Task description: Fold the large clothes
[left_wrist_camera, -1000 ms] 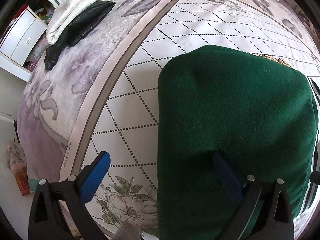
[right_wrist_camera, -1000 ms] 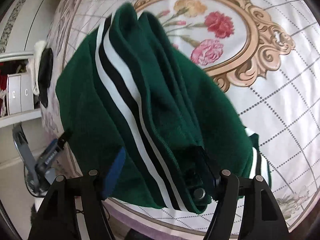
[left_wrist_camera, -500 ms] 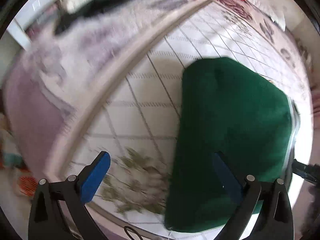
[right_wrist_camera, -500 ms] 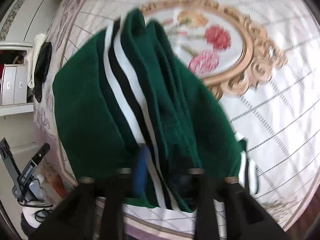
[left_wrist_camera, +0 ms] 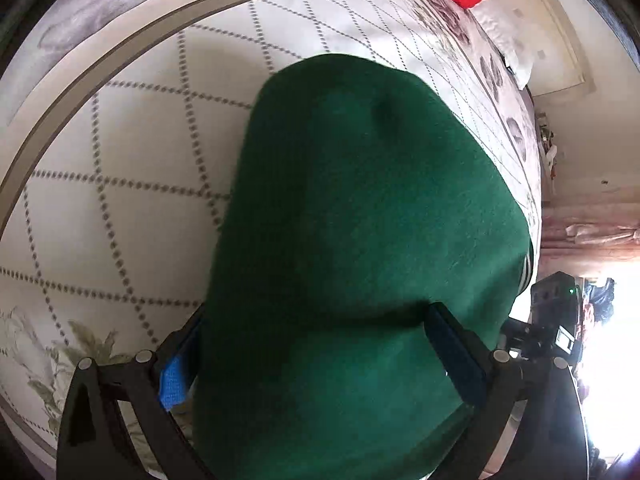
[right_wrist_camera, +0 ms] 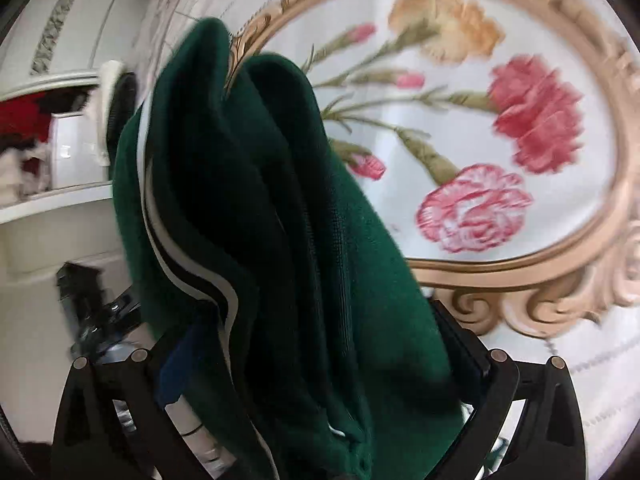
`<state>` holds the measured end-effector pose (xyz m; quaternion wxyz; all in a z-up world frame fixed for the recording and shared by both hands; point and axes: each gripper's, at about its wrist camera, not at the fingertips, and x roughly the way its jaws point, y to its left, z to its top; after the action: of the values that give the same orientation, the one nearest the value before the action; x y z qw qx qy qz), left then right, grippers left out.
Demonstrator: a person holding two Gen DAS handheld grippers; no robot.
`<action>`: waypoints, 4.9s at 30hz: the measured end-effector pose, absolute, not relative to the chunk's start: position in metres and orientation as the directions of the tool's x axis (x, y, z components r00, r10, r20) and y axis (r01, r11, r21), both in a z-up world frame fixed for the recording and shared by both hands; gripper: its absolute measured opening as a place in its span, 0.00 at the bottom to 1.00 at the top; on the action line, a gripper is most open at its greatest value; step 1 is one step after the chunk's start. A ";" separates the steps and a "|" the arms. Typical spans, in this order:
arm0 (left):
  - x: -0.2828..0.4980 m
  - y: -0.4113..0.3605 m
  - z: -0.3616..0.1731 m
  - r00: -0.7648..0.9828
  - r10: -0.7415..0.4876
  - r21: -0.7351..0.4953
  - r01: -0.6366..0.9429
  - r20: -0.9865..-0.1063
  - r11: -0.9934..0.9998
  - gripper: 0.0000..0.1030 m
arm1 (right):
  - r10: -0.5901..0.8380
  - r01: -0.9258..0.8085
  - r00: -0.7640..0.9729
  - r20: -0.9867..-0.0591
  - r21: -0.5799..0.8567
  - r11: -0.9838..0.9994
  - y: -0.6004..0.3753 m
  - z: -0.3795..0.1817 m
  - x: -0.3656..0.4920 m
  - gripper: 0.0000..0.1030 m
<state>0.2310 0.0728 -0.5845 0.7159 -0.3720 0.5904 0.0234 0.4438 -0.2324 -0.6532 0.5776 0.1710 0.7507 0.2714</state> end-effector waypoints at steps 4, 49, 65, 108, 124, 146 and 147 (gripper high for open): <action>0.237 0.067 -0.572 0.329 -0.379 -0.497 -0.455 -0.865 0.739 0.95 | 0.654 -0.047 -0.300 -0.694 0.696 0.717 -0.231 -0.654 0.447 1.00; 0.709 -0.064 -0.585 0.199 -0.295 -0.295 0.030 -0.935 0.955 0.86 | 0.612 0.207 0.010 -0.790 0.601 0.772 -0.373 -0.619 0.839 0.60; 0.566 -0.082 -0.435 0.433 -0.038 -0.036 0.011 -0.900 0.999 1.00 | -0.212 0.107 0.298 -0.931 -0.188 0.976 -0.253 -0.443 0.642 1.00; 0.174 -0.096 -0.003 0.667 -0.018 0.008 0.036 -0.745 0.999 1.00 | -0.291 0.231 0.663 -0.690 -0.181 0.956 -0.186 0.096 0.145 1.00; 0.157 -0.090 0.012 0.683 -0.001 0.002 0.004 -0.730 1.000 1.00 | -0.271 0.212 0.674 -0.687 -0.172 0.962 -0.184 0.129 0.127 1.00; 0.152 -0.094 0.020 0.703 0.019 0.016 -0.011 -0.711 1.000 1.00 | -0.231 0.173 0.693 -0.683 -0.154 0.973 -0.191 0.144 0.136 1.00; 0.152 -0.095 0.021 0.704 0.021 0.018 -0.011 -0.710 1.000 1.00 | -0.226 0.166 0.694 -0.683 -0.154 0.974 -0.191 0.144 0.140 1.00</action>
<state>0.1518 -0.0948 0.0210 0.9231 0.0061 0.3845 0.0086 0.1395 -0.1914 0.1444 0.9195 -0.0399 0.3762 -0.1066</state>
